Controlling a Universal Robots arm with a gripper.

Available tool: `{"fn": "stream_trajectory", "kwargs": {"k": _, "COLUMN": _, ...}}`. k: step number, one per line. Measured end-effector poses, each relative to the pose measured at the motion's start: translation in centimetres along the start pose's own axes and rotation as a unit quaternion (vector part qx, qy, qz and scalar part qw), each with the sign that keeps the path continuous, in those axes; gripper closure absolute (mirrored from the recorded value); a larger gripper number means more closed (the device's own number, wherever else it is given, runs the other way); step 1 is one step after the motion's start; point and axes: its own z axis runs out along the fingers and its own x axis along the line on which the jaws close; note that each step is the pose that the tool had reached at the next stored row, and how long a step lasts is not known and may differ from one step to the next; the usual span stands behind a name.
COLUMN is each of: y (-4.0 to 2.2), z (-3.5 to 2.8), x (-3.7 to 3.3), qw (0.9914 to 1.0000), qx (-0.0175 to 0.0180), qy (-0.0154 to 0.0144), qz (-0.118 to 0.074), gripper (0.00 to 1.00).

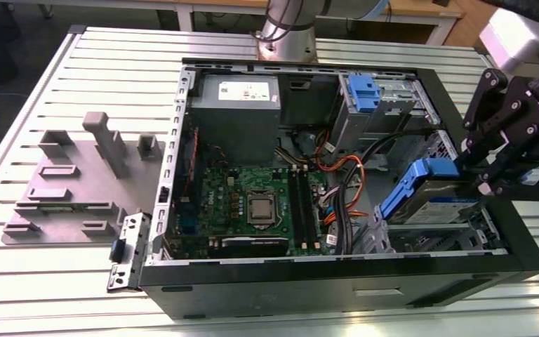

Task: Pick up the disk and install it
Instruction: 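Insert the disk into the insertion slot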

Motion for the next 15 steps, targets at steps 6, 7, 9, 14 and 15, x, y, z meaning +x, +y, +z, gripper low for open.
{"fn": "stream_trajectory", "kwargs": {"k": 6, "y": -0.05, "z": 1.08, "x": 0.07, "qw": 1.00000, "qx": 0.0000, "qy": 0.0001, "qz": 0.000, "gripper": 0.65}}
{"fn": "stream_trajectory", "kwargs": {"k": 7, "y": -0.06, "z": 1.28, "x": 0.08, "qw": 1.00000, "qx": 0.0000, "qy": 0.0000, "qz": 0.000, "gripper": 0.65}}
{"fn": "stream_trajectory", "kwargs": {"k": 9, "y": -0.07, "z": 1.62, "x": 0.10, "qw": 1.00000, "qx": 0.0000, "qy": 0.0001, "qz": 0.000, "gripper": 0.65}}
{"fn": "stream_trajectory", "kwargs": {"k": 14, "y": -0.10, "z": 2.27, "x": 0.14, "qw": 1.00000, "qx": 0.0000, "qy": 0.0002, "qz": 0.000, "gripper": 0.65}}
{"fn": "stream_trajectory", "kwargs": {"k": 15, "y": -0.11, "z": 2.36, "x": 0.15, "qw": 1.00000, "qx": 0.0000, "qy": 0.0003, "qz": 0.000, "gripper": 0.65}}
